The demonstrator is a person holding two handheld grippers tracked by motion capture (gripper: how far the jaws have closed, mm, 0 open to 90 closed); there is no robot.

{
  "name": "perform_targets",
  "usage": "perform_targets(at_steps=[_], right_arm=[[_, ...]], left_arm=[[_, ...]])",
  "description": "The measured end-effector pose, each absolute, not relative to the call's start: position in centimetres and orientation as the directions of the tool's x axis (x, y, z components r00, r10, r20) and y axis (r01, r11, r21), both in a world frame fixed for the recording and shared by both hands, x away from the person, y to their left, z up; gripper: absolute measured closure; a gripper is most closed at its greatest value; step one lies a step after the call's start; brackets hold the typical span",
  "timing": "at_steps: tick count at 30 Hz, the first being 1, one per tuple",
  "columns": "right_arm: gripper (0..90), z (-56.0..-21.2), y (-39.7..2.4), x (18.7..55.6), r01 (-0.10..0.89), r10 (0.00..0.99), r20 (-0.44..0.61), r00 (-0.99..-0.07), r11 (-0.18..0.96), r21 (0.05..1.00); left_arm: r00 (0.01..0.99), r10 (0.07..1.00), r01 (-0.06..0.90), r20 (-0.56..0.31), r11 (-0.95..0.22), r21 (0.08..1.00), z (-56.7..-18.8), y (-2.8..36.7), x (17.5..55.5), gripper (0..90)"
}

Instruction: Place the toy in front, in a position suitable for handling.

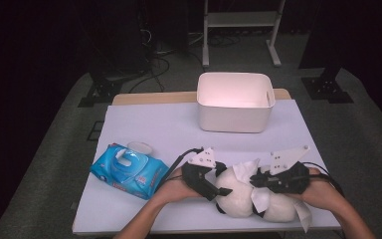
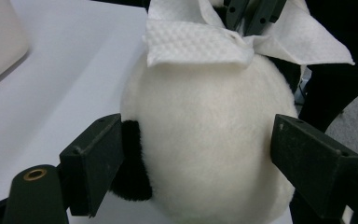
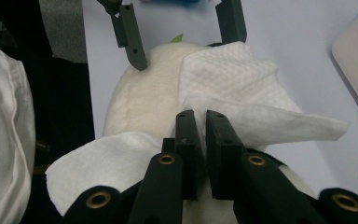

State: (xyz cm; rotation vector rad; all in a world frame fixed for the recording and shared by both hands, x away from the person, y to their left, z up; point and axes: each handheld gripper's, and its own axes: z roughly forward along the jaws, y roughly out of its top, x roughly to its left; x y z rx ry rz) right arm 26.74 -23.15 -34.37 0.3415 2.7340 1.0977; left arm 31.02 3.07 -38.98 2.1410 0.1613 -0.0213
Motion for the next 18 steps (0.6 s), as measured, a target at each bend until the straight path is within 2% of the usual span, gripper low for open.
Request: perform_targets(at_steps=[5,9,11,16,18], right_arm=[[83.3,-34.9,-23.8,26.1,0.154,0.285,-0.064,-0.956,0.679,0.718],[83.3,-35.2,-24.2,26.4,0.17,0.306,-0.058,-0.95,0.666,0.727],[83.1,-35.2,-24.2,26.5,0.17,0.314,-0.061,-0.948,0.658,0.733],[83.2,-34.2,-23.8,27.1,0.141,0.316,-0.098,-0.944,0.652,0.745],[83.2,-33.7,-23.5,27.5,0.131,0.317,-0.112,-0.942,0.652,0.747]], left_arm=[[0.994,0.087,0.11,-0.074,-0.575,0.811,-39.7,1.3,30.9,16.4],[0.997,0.071,0.058,-0.019,-0.599,0.799,-39.4,1.0,31.1,41.4],[0.997,0.073,0.032,0.016,-0.601,0.799,-39.2,1.0,30.8,50.7],[0.989,0.118,-0.005,0.091,-0.586,0.81,-38.1,1.8,31.0,54.7],[0.978,0.145,-0.037,0.15,-0.589,0.807,-37.1,2.3,31.0,54.7]])
